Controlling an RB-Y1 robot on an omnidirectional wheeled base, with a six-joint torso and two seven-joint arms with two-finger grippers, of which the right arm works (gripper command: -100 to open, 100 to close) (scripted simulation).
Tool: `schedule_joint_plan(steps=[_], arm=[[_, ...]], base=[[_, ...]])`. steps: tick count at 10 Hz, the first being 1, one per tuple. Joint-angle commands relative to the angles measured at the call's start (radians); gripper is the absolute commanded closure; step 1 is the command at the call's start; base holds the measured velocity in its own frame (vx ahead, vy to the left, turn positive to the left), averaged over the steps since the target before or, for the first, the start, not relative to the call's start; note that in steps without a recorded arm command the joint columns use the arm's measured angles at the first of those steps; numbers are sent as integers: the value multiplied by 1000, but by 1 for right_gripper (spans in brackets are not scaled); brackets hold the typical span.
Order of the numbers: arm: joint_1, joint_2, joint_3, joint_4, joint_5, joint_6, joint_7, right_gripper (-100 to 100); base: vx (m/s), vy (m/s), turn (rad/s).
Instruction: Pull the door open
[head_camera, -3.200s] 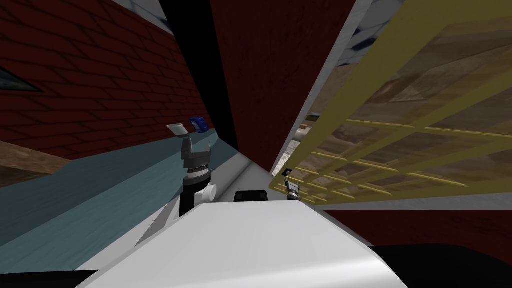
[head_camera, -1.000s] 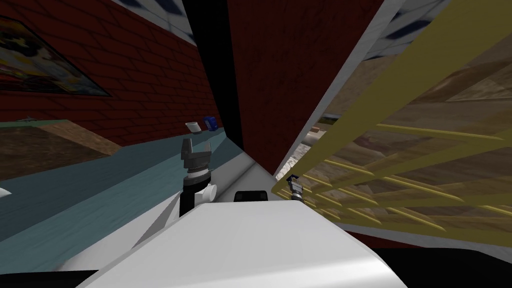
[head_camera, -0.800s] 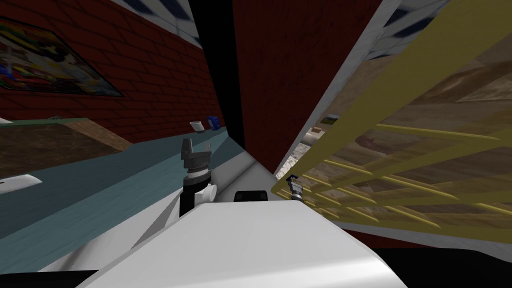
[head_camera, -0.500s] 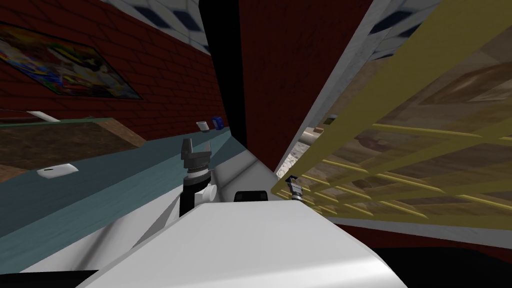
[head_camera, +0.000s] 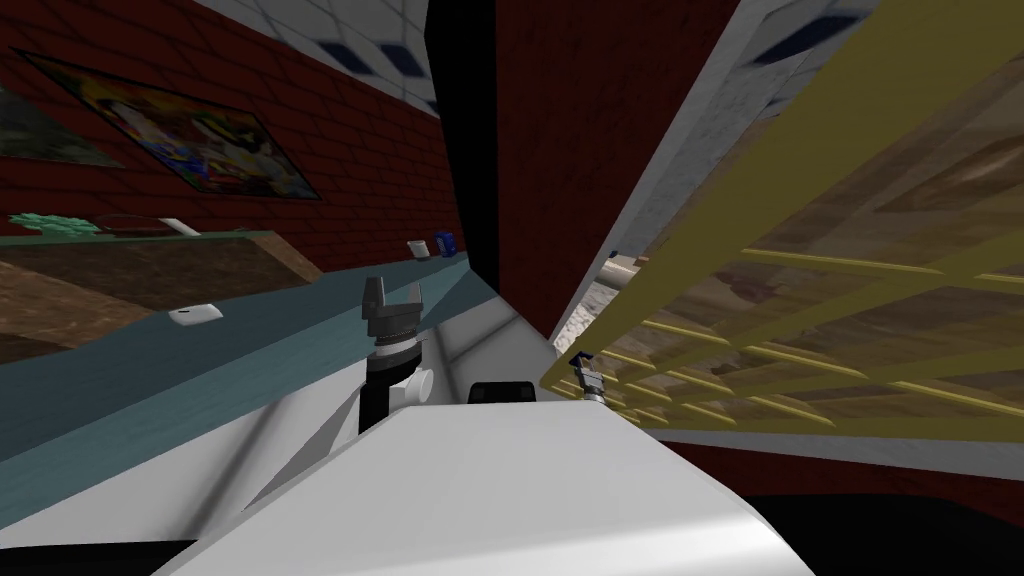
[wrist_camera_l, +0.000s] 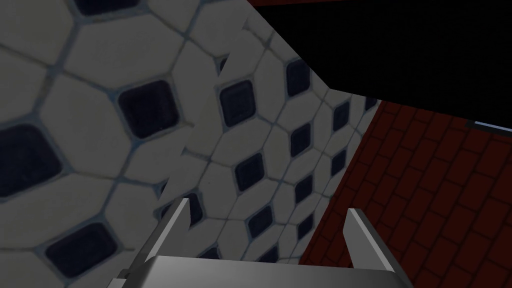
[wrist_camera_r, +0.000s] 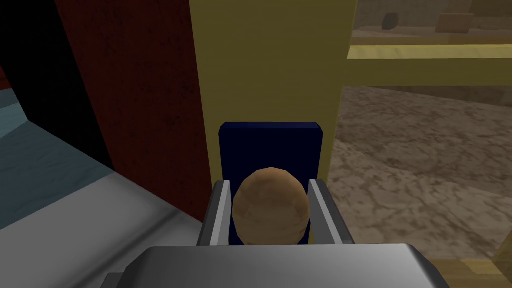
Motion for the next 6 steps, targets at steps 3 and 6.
schedule_joint_plan(steps=[3,6], arm=[[9,-27,52,7,22,-35,-35,100],[14,-44,83,12,35,-57,-57,100]], base=[[-244,-8,132],[-220,8,94]])
